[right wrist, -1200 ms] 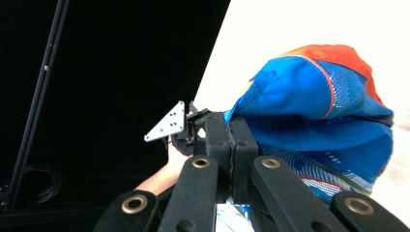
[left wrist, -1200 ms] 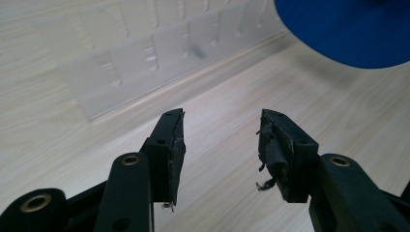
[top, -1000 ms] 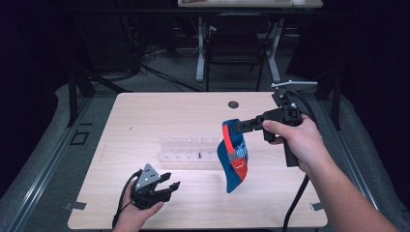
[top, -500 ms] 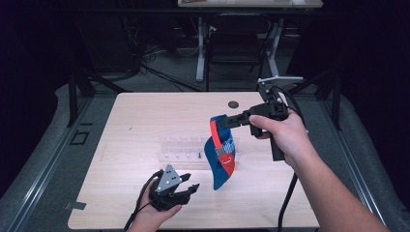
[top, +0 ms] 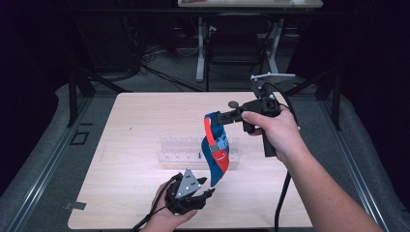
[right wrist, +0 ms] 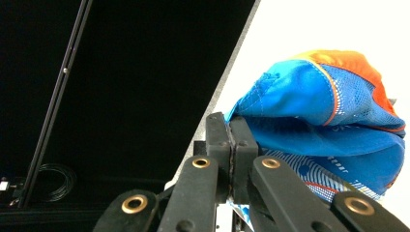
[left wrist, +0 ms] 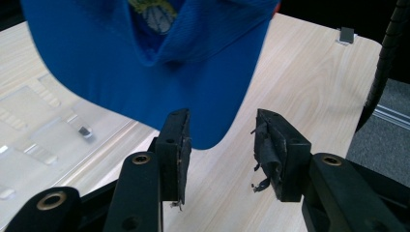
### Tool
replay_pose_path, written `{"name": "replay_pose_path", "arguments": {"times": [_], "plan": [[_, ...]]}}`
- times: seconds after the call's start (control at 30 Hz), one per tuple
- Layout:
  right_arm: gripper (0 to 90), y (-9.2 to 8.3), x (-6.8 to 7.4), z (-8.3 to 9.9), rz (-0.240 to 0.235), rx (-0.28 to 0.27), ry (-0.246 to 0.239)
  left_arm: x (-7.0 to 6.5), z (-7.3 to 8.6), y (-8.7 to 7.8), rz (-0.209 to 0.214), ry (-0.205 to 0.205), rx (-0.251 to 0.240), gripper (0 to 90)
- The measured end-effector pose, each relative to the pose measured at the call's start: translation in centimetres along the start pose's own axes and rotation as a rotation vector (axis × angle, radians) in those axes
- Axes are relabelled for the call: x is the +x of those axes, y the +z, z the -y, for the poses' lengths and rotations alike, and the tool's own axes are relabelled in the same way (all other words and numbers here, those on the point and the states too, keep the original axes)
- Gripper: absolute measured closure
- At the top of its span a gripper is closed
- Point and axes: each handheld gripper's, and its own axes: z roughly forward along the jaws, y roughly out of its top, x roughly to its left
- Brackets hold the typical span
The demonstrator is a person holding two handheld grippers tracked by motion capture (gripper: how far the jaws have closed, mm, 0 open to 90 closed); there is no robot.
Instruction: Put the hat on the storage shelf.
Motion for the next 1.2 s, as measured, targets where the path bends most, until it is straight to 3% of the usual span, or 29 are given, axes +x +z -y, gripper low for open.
{"name": "replay_pose_path", "arguments": {"times": [0.57,1.03,1.2], "plan": [[90.0,0.2,0.1,-0.2,-0.002,-0.004,0.001,-0.1,-1.0,1.3,-0.046,0.005,0.014,73.1],[90.0,-0.3,0.4,-0.2,0.0,-0.015,-0.001,0.9,-0.8,-0.4,-0.08,0.01,0.007,86.7],[90.0,-0.5,0.7,-0.3,-0.003,-0.022,-0.012,1.2,-0.8,-1.1,-0.096,0.015,-0.003,87.9]]}}
